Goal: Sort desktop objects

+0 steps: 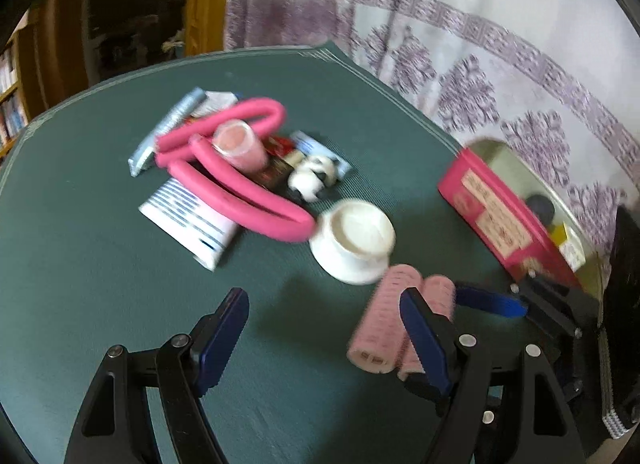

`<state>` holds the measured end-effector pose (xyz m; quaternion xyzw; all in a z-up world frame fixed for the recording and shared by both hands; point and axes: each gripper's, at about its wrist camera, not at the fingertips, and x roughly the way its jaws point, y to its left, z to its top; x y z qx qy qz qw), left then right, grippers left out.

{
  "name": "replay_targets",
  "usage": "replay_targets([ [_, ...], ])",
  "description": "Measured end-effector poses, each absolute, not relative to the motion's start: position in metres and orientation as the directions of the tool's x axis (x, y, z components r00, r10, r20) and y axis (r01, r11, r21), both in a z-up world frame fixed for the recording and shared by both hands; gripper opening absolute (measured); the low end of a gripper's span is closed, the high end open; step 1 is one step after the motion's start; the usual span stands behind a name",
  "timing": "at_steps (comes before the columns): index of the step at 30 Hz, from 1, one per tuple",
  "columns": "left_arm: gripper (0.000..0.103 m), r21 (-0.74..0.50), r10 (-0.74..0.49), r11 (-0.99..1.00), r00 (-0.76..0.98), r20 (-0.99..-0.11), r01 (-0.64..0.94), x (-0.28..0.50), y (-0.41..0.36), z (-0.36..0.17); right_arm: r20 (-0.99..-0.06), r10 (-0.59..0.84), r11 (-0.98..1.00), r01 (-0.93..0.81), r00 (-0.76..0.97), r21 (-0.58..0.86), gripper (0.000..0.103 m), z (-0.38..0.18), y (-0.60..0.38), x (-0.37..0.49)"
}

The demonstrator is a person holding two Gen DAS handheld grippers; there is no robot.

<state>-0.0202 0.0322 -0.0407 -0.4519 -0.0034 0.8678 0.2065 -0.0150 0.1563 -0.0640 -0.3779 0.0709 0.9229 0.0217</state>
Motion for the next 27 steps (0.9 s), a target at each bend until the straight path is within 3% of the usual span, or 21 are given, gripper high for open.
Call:
replay_targets([
  [11, 0.080, -0.163, 0.362, -0.901, -0.490, -0.793, -0.401, -0.012, 0.041, -0.055, -0.745, -0.031, -0.997, -0.031, -0.667, 0.070, 0.074, -0.076, 0.137, 0.010],
  [23, 0.079, -0.071, 0.334, -0.874, -0.489, -0.806, -0.480, 0.003, 0.067, -0.057, -0.744, -0.003, -0.991, -0.096, -0.668, 0.090, 0.073, -0.077, 0.148, 0.033],
  [27, 0.072, -0.070, 0.333, -0.868, -0.472, -0.816, -0.492, 0.003, 0.074, -0.062, -0.745, 0.010, -0.990, -0.109, -0.667, 0.085, 0.073, -0.077, 0.151, 0.041],
])
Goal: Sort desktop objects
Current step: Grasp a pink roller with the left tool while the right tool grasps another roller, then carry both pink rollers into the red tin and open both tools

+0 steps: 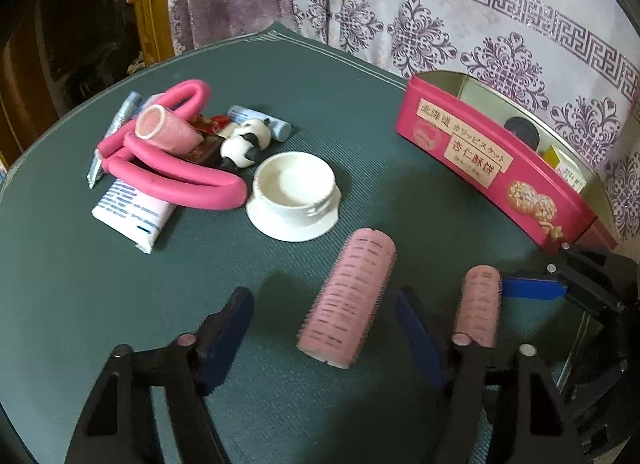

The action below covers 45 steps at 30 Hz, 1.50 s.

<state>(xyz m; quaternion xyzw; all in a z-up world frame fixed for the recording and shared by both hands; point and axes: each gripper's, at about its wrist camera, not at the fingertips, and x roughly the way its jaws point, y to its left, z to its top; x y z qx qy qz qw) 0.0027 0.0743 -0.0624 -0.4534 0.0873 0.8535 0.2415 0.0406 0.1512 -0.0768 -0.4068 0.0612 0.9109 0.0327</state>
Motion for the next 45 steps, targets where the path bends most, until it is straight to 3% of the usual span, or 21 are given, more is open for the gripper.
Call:
replay_targets([
  [2, 0.069, -0.069, 0.333, -0.865, -0.465, -0.820, -0.497, 0.004, 0.076, -0.065, -0.745, 0.014, -0.989, -0.117, -0.667, 0.087, 0.073, -0.077, 0.153, 0.044],
  [5, 0.050, -0.033, 0.308, -0.867, -0.484, -0.819, -0.497, 0.005, 0.081, -0.067, -0.742, 0.018, -0.988, -0.126, -0.671, 0.089, 0.073, -0.076, 0.154, 0.048],
  [6, 0.037, -0.030, 0.309, -0.866, -0.487, -0.817, -0.498, 0.006, 0.081, -0.067, -0.740, 0.020, -0.988, -0.128, -0.672, 0.090, 0.073, -0.076, 0.155, 0.048],
  [8, 0.031, -0.051, 0.326, -0.865, -0.481, -0.814, -0.500, 0.007, 0.080, -0.065, -0.738, 0.022, -0.987, -0.130, -0.674, 0.090, 0.073, -0.076, 0.155, 0.050],
  [27, 0.030, 0.013, 0.269, -0.905, -0.596, -0.757, -0.426, 0.013, 0.069, -0.032, -0.680, 0.036, -0.985, -0.141, -0.732, 0.100, 0.073, -0.054, 0.153, 0.062],
  [45, 0.030, 0.034, 0.307, -0.883, -0.631, -0.712, -0.468, 0.017, 0.095, -0.005, -0.597, 0.110, -0.965, -0.230, -0.794, 0.128, 0.074, -0.020, 0.175, 0.087],
])
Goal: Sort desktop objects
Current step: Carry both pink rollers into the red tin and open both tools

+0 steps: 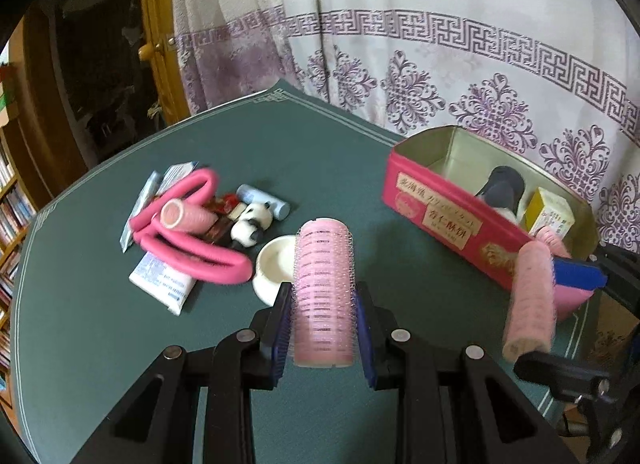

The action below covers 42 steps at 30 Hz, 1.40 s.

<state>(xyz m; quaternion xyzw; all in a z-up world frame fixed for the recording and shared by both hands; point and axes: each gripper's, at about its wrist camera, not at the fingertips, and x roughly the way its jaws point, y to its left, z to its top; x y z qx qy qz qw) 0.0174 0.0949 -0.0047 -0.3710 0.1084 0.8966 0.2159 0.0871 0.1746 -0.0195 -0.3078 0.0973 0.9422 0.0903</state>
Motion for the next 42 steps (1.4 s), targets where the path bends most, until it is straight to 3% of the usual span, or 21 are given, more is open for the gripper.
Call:
replay_targets([
  [19, 0.030, 0.027, 0.443, -0.779, -0.581, -0.683, -0.626, 0.019, 0.177, 0.023, -0.574, 0.329, -0.869, -0.478, -0.750, 0.127, 0.074, -0.005, 0.244, 0.155],
  [42, 0.030, -0.038, 0.494, -0.725, -0.482, -0.724, -0.687, -0.025, 0.244, 0.008, -0.567, 0.340, -0.843, -0.510, -0.750, 0.170, 0.074, -0.012, 0.271, 0.157],
])
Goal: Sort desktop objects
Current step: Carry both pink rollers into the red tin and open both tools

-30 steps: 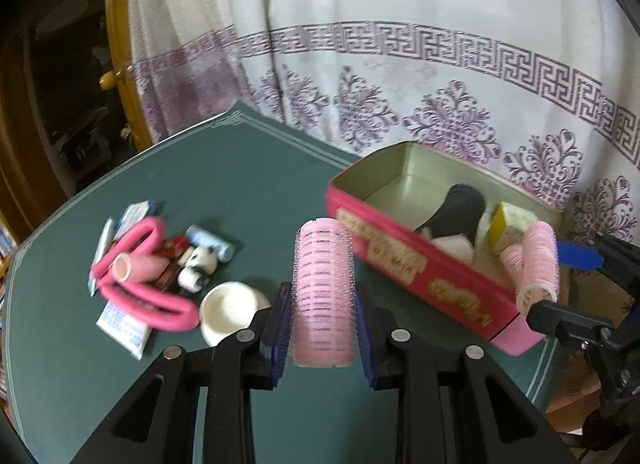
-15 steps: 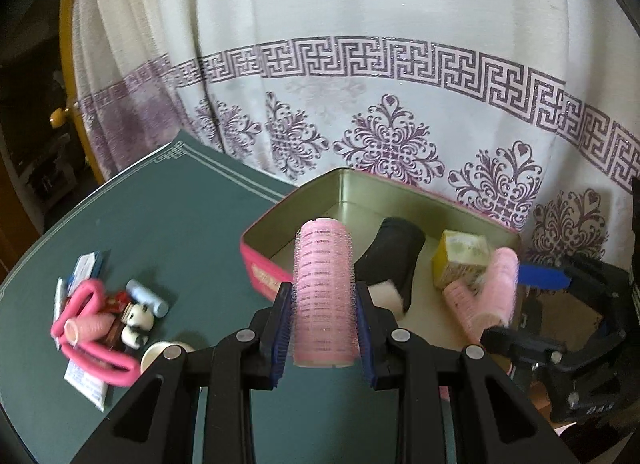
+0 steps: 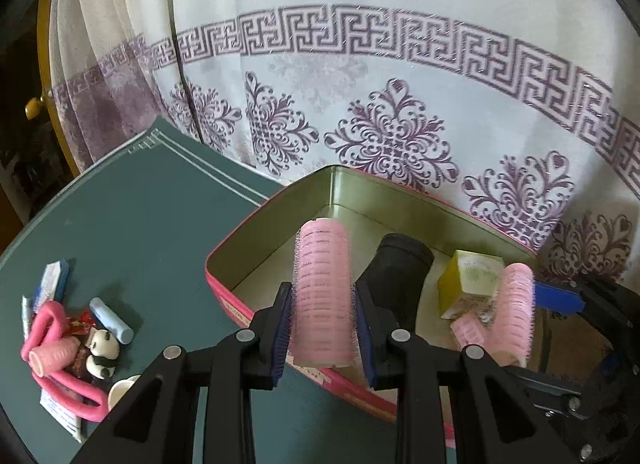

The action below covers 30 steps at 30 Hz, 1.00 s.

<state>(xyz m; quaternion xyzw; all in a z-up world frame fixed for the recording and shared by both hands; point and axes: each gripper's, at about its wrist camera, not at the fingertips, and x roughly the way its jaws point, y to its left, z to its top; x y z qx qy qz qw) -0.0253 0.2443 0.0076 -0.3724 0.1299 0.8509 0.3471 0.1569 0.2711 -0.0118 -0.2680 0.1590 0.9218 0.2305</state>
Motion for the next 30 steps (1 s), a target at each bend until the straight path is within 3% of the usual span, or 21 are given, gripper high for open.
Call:
replay_targets([
  [10, 0.033, -0.162, 0.526, -0.752, -0.435, -0.731, -0.638, -0.056, 0.243, -0.008, -0.566, 0.339, -0.833, -0.520, -0.751, 0.191, 0.074, -0.012, 0.285, 0.144],
  [11, 0.036, -0.170, 0.532, -0.748, -0.425, -0.732, -0.642, -0.057, 0.242, -0.009, -0.566, 0.340, -0.833, -0.520, -0.751, 0.190, 0.074, -0.012, 0.285, 0.142],
  [13, 0.056, -0.194, 0.555, -0.732, -0.407, -0.726, -0.653, -0.057, 0.242, -0.008, -0.566, 0.339, -0.833, -0.519, -0.752, 0.190, 0.074, -0.011, 0.286, 0.140],
  [14, 0.058, -0.195, 0.559, -0.732, -0.413, -0.719, -0.653, -0.055, 0.241, -0.006, -0.566, 0.339, -0.833, -0.519, -0.752, 0.190, 0.074, -0.011, 0.286, 0.139],
  [30, 0.058, -0.200, 0.548, -0.790, -0.521, -0.654, -0.579, -0.047, 0.185, 0.027, -0.563, 0.359, -0.823, -0.537, -0.744, 0.186, 0.074, -0.004, 0.287, 0.125],
])
